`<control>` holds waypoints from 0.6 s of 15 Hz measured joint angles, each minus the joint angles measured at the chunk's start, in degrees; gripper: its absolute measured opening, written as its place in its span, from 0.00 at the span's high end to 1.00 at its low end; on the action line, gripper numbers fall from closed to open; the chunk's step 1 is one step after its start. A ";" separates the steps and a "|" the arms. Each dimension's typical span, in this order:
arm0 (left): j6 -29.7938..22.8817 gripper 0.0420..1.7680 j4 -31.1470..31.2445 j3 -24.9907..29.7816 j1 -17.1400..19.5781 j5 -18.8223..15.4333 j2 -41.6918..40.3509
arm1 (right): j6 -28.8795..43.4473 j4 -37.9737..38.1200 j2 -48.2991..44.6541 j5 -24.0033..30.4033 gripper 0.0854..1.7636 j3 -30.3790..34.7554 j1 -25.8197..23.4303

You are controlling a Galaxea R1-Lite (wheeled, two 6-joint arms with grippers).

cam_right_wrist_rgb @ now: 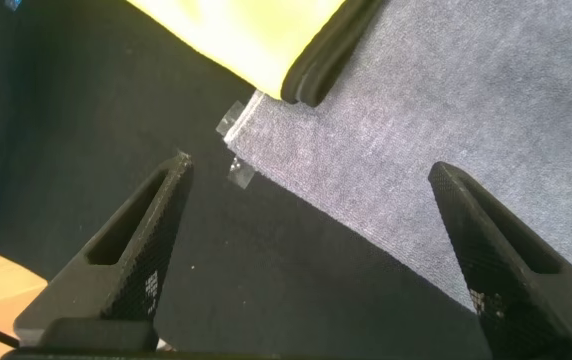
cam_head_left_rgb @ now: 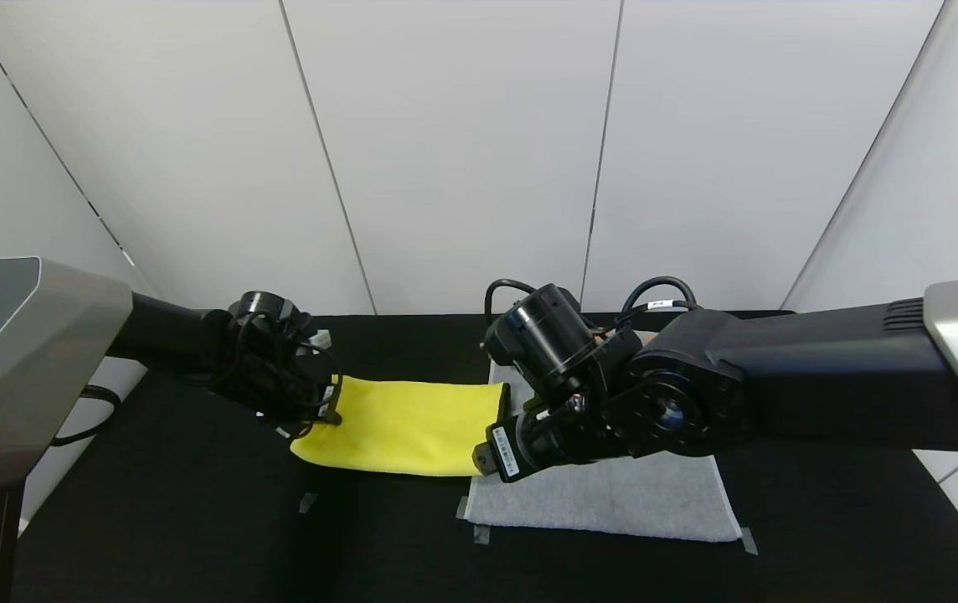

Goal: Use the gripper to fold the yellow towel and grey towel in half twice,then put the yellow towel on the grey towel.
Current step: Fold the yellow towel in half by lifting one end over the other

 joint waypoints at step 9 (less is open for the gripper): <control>1.46 0.94 0.13 -0.02 0.09 1.45 -1.41 | 0.05 0.00 0.16 0.02 0.04 0.00 0.02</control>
